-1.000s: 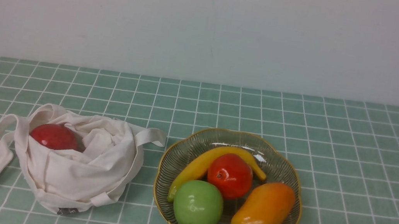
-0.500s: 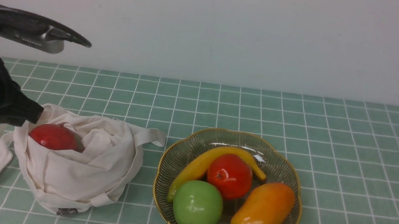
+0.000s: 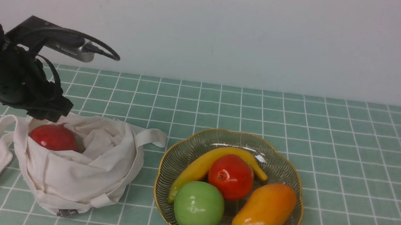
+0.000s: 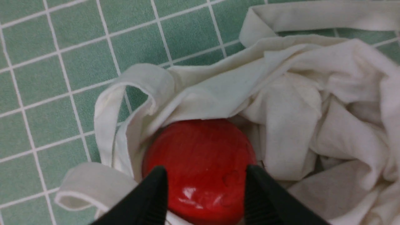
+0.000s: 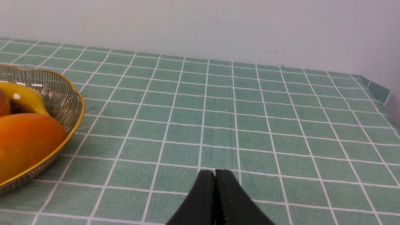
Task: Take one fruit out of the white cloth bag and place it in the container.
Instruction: 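Reach into the white bag and grasp the apple with the left gripper, then place the held apple onto the plate with the left gripper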
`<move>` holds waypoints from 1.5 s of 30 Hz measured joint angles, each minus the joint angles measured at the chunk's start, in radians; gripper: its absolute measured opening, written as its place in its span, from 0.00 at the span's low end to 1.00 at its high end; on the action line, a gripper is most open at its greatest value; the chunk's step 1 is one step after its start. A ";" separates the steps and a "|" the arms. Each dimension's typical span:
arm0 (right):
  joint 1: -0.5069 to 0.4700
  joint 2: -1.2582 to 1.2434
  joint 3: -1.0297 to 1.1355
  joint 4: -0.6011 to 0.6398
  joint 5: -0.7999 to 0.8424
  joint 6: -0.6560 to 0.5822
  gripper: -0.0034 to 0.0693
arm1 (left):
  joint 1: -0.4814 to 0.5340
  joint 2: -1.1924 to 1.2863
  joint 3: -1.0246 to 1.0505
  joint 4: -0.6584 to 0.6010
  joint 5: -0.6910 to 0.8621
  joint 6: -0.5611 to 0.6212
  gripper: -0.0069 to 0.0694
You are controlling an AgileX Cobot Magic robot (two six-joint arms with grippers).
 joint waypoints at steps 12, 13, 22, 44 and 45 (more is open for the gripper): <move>0.000 0.000 0.000 0.000 0.000 0.000 0.03 | 0.000 0.142 -0.002 0.035 -0.035 0.006 0.90; 0.000 0.000 0.000 0.000 0.000 0.000 0.03 | 0.000 0.146 -0.005 0.044 -0.035 0.007 0.90; 0.000 0.000 0.000 0.000 0.000 0.000 0.03 | -0.001 0.174 -0.022 0.060 -0.036 0.001 0.83; 0.000 0.000 0.000 0.000 0.000 0.000 0.03 | -0.092 -0.049 -0.008 0.084 0.038 -0.001 0.82; 0.000 0.000 0.000 0.000 0.000 0.000 0.03 | -0.098 -0.061 -0.008 0.084 0.043 -0.001 0.82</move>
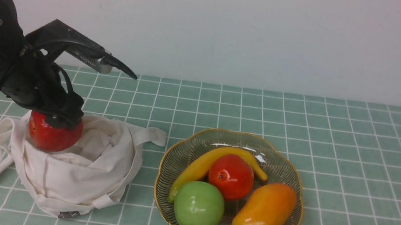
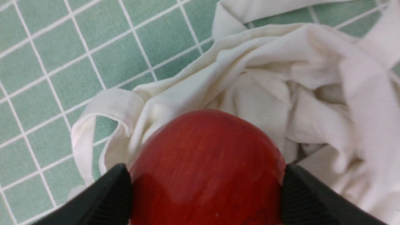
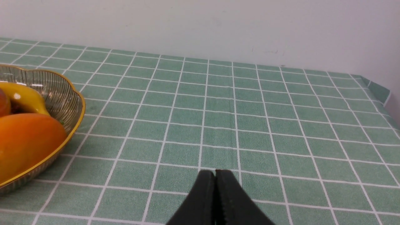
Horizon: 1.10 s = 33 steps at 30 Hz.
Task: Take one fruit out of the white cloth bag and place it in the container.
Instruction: 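Place the held apple onto the plate with the left gripper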
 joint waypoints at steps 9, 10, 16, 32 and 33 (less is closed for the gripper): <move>0.000 0.000 0.000 0.000 0.000 0.000 0.03 | -0.129 -0.120 0.001 -0.058 -0.002 -0.002 0.82; 0.000 0.000 0.000 0.000 0.000 0.000 0.03 | -0.152 -0.126 0.001 -0.079 -0.007 -0.002 0.82; 0.000 0.000 0.000 0.000 0.000 0.000 0.03 | -0.353 -0.117 0.001 -0.251 -0.142 -0.002 0.82; 0.000 0.000 0.000 0.000 0.000 0.000 0.03 | -0.640 0.053 0.001 -0.376 -0.223 -0.002 0.81; 0.000 0.000 0.000 0.000 0.000 0.000 0.03 | -0.642 0.065 0.001 -0.376 -0.230 -0.002 0.81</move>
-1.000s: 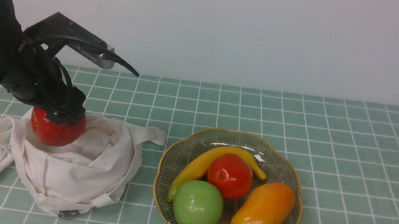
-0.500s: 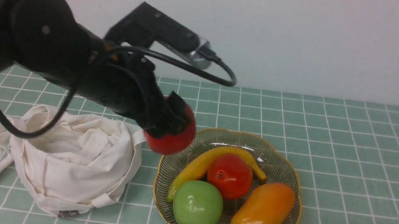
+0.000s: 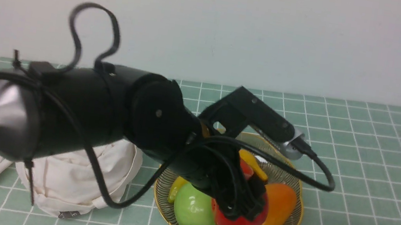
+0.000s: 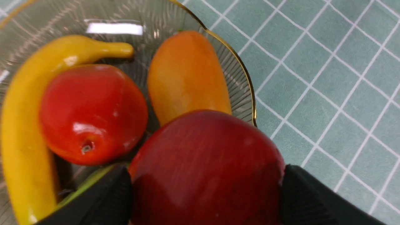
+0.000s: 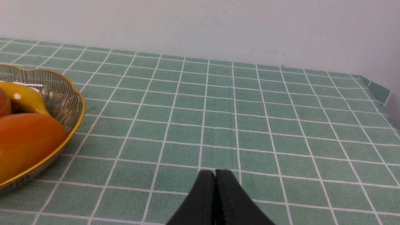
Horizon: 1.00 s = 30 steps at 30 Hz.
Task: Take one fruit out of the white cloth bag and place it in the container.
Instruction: 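Place the held apple onto the plate with the left gripper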
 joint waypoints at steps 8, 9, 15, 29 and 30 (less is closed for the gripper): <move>0.000 0.000 0.000 0.000 0.000 0.000 0.03 | -0.002 0.092 0.000 0.035 -0.068 -0.001 0.81; 0.000 0.000 0.000 0.000 0.000 0.000 0.03 | -0.002 0.097 0.000 0.038 -0.070 -0.002 0.81; 0.000 0.000 0.000 0.000 0.000 0.000 0.03 | -0.002 0.116 0.000 0.053 -0.087 -0.032 0.81; 0.000 0.000 0.000 0.000 0.000 0.000 0.03 | -0.002 0.050 0.000 0.146 -0.087 -0.077 0.92; 0.000 0.000 0.000 0.000 0.000 0.000 0.03 | -0.002 0.032 0.000 0.152 -0.086 -0.089 0.92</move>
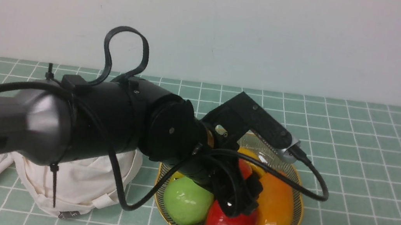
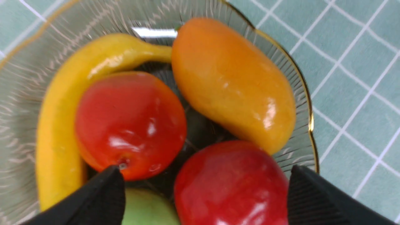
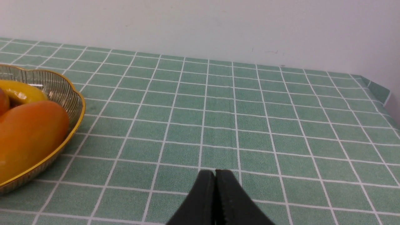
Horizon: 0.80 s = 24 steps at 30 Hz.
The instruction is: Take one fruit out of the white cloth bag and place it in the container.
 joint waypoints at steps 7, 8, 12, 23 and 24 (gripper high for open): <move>0.000 0.000 0.000 0.000 0.000 0.000 0.03 | 0.000 -0.185 0.000 0.093 0.018 -0.090 0.55; 0.000 0.000 0.000 0.000 0.000 0.000 0.03 | 0.000 -0.223 0.000 0.120 0.029 -0.112 0.46; 0.000 0.000 0.000 0.000 0.000 0.000 0.03 | 0.000 -0.424 0.000 0.303 0.083 -0.229 0.14; 0.000 0.000 0.000 0.000 0.000 0.000 0.03 | 0.000 -0.867 0.054 0.686 0.279 -0.635 0.08; 0.000 0.000 0.000 0.000 0.000 0.000 0.03 | 0.000 -0.908 0.077 0.697 0.297 -0.642 0.08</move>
